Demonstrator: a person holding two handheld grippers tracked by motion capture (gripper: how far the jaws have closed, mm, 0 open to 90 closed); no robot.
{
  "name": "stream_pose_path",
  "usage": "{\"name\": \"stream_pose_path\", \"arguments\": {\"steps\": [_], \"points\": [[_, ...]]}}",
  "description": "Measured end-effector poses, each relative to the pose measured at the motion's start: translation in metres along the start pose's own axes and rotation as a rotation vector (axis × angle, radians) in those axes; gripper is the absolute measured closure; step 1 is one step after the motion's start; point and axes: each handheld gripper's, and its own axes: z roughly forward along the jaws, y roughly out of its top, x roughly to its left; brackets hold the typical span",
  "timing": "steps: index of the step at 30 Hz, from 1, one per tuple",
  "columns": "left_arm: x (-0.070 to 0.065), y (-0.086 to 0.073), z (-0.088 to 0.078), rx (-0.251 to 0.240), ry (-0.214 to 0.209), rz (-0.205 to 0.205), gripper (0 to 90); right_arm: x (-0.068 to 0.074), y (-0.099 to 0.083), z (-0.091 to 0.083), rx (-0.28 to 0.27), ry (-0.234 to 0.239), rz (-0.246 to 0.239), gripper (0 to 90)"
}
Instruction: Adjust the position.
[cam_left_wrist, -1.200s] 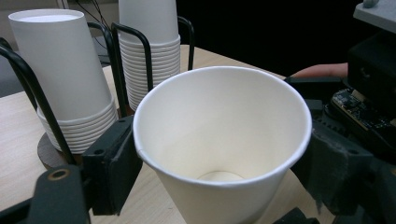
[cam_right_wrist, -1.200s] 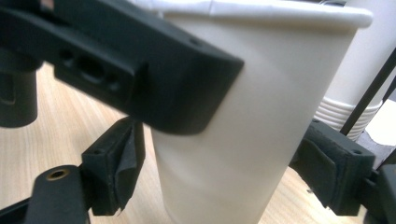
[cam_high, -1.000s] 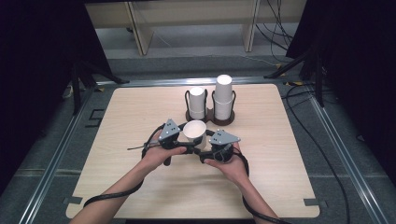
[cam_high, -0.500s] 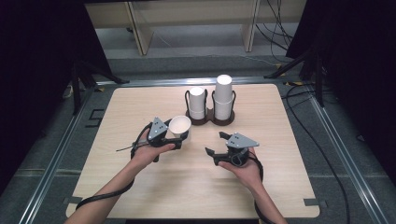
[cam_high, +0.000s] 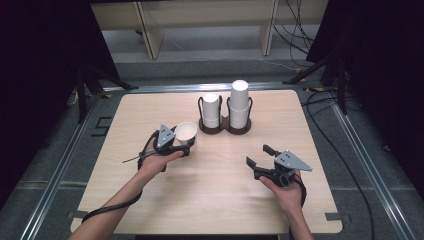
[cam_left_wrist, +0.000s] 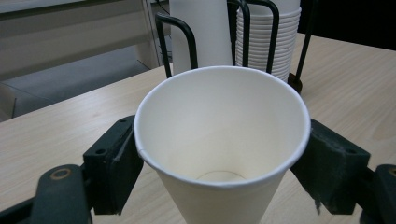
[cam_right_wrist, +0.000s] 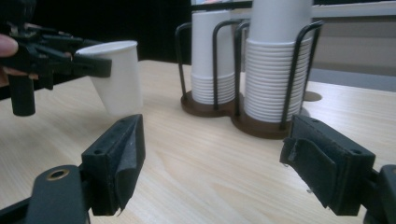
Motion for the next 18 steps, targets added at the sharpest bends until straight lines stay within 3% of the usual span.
{"name": "stream_pose_path", "arguments": {"steps": [2,3,6,8,11,12,13,17,18], "points": [[0.001,0.0,0.002,0.001,0.01,-0.003,21.0,0.0,0.002,-0.008,0.031,-0.032,0.021,20.5],[0.001,0.0,0.004,-0.01,0.012,-0.007,21.0,-0.003,0.001,-0.008,-0.001,-0.023,0.007,20.5],[0.001,0.003,0.004,0.003,0.033,-0.003,21.0,-0.004,0.0,-0.013,0.016,-0.048,0.033,20.5],[0.002,0.004,0.006,0.002,0.037,-0.006,20.9,-0.007,-0.001,-0.015,0.011,-0.064,0.004,20.5],[0.003,0.003,0.009,-0.001,0.048,-0.016,20.9,-0.009,0.0,-0.017,0.021,-0.071,0.036,20.5],[0.003,0.002,0.009,0.011,0.059,-0.017,20.9,-0.012,-0.001,-0.016,-0.009,-0.066,0.019,20.6],[0.002,0.002,0.009,0.013,0.062,-0.018,21.0,-0.01,-0.001,-0.016,-0.011,-0.057,0.066,20.6],[0.001,0.001,0.009,0.016,0.068,-0.018,21.0,-0.014,-0.002,-0.017,0.006,-0.065,0.06,20.8],[0.0,0.001,0.009,0.015,0.069,-0.018,21.0,-0.015,-0.003,-0.015,-0.035,-0.056,0.051,20.7]]}}
